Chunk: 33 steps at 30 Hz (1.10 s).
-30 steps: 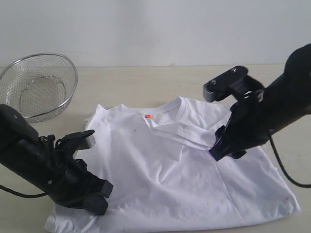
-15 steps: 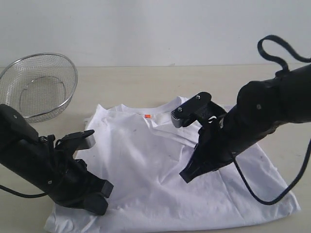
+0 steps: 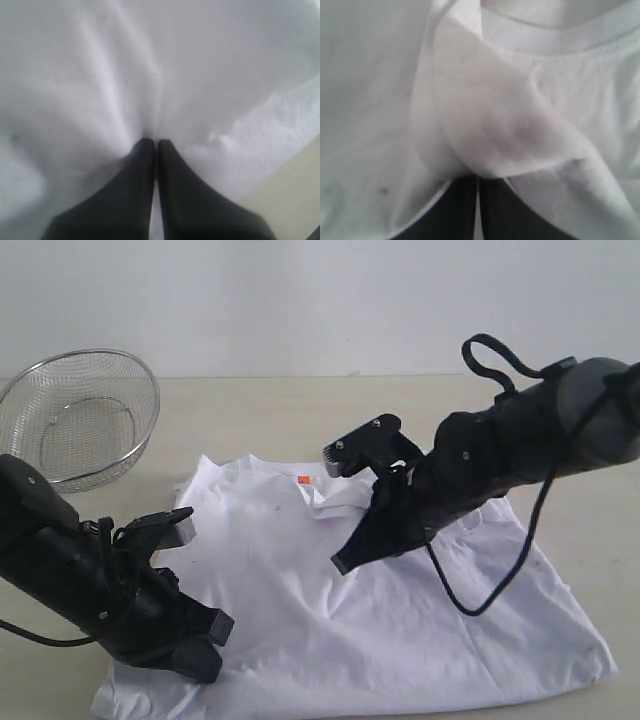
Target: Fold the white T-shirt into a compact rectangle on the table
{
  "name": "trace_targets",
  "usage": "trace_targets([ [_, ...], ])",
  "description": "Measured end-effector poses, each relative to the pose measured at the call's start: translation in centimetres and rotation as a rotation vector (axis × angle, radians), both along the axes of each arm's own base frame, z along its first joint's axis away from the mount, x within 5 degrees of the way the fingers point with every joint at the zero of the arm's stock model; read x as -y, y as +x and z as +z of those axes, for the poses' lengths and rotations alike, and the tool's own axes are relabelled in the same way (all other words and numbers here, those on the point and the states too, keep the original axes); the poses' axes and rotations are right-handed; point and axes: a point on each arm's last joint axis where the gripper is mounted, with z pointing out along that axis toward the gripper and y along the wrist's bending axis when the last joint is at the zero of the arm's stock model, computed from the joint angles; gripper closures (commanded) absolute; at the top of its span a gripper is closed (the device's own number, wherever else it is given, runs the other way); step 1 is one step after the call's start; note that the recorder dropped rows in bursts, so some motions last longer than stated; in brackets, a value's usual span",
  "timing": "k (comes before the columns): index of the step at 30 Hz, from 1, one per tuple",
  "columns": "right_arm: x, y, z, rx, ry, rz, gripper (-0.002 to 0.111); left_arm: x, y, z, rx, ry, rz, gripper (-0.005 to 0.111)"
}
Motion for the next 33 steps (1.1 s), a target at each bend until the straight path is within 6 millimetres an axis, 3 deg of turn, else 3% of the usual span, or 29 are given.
trace_targets([
  [5,0.1,3.1,0.5,0.007,-0.039,0.019,0.109,0.0,0.0,0.0,0.0,0.0,0.0,0.102],
  [13,5.0,8.0,3.5,0.072,-0.097,-0.089,0.109,0.0,0.0,0.0,-0.001,0.0,0.002,0.102],
  [20,8.0,11.5,6.6,0.191,-0.074,-0.176,0.109,0.0,0.0,0.0,-0.002,0.0,0.004,0.102],
  [27,8.9,11.7,7.3,0.133,-0.093,-0.197,0.109,-0.1,0.1,0.6,0.05,0.006,-0.031,0.102],
  [33,9.9,10.0,10.4,0.103,-0.205,-0.172,0.109,-0.6,0.6,3.1,0.217,0.031,-0.016,0.102],
])
